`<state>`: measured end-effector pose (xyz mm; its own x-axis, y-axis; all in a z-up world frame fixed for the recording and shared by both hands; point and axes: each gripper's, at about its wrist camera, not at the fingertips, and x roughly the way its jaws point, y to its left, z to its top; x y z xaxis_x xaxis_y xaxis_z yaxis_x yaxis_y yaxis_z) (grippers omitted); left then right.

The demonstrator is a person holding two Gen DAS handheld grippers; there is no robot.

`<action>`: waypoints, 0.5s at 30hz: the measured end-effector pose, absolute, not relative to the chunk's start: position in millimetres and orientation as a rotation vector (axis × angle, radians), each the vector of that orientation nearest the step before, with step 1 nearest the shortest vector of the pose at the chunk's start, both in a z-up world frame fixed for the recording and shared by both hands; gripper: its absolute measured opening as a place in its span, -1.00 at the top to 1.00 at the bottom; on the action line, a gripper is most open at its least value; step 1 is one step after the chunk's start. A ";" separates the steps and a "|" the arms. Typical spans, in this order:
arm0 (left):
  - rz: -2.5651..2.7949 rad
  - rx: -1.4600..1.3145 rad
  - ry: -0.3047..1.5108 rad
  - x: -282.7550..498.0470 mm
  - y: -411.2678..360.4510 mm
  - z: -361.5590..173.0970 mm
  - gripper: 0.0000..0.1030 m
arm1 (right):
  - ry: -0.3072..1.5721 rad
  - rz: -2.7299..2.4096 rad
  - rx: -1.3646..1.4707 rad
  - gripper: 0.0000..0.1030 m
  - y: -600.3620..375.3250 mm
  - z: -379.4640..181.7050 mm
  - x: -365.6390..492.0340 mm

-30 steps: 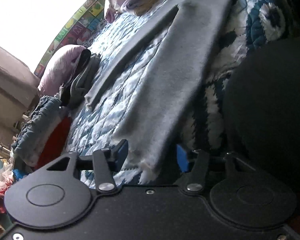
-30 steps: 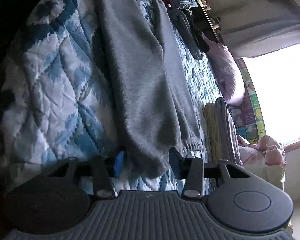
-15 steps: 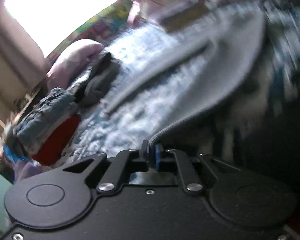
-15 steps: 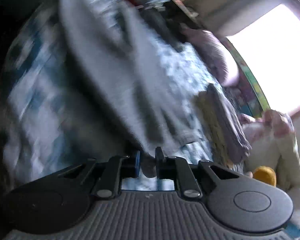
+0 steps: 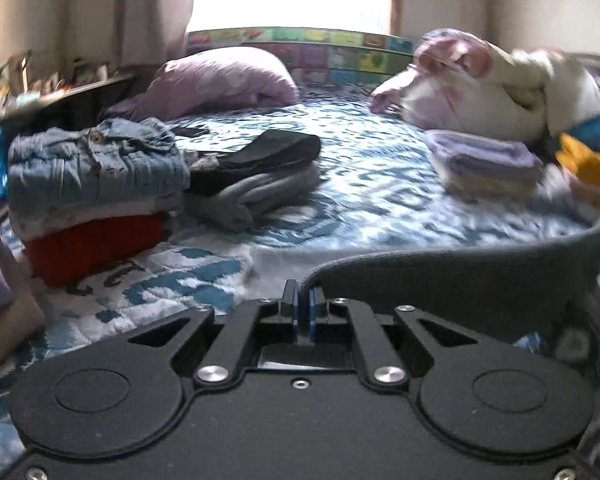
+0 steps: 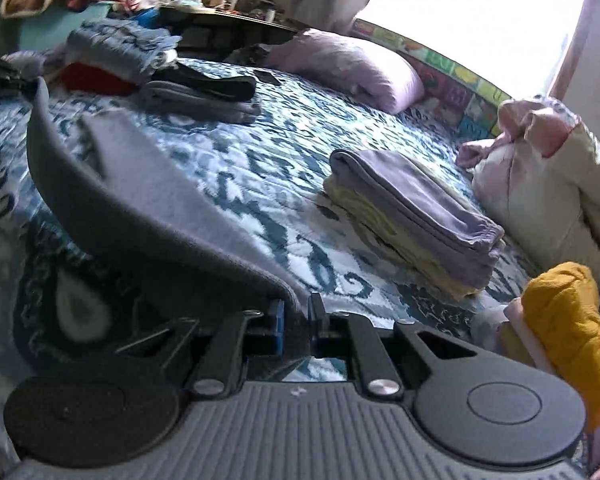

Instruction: Fold clothes

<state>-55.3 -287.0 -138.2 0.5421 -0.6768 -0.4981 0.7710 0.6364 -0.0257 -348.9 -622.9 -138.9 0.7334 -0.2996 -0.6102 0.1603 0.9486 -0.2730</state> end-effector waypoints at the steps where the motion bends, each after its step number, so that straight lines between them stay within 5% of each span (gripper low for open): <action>1: -0.859 0.192 0.506 -46.4 -290.7 -138.0 0.94 | 0.711 -0.254 -0.196 0.75 -628.3 -140.3 -343.0; 15: -0.866 0.223 0.619 26.9 -348.8 -146.4 0.94 | 0.821 -0.252 -0.038 0.76 -683.6 -172.9 -278.7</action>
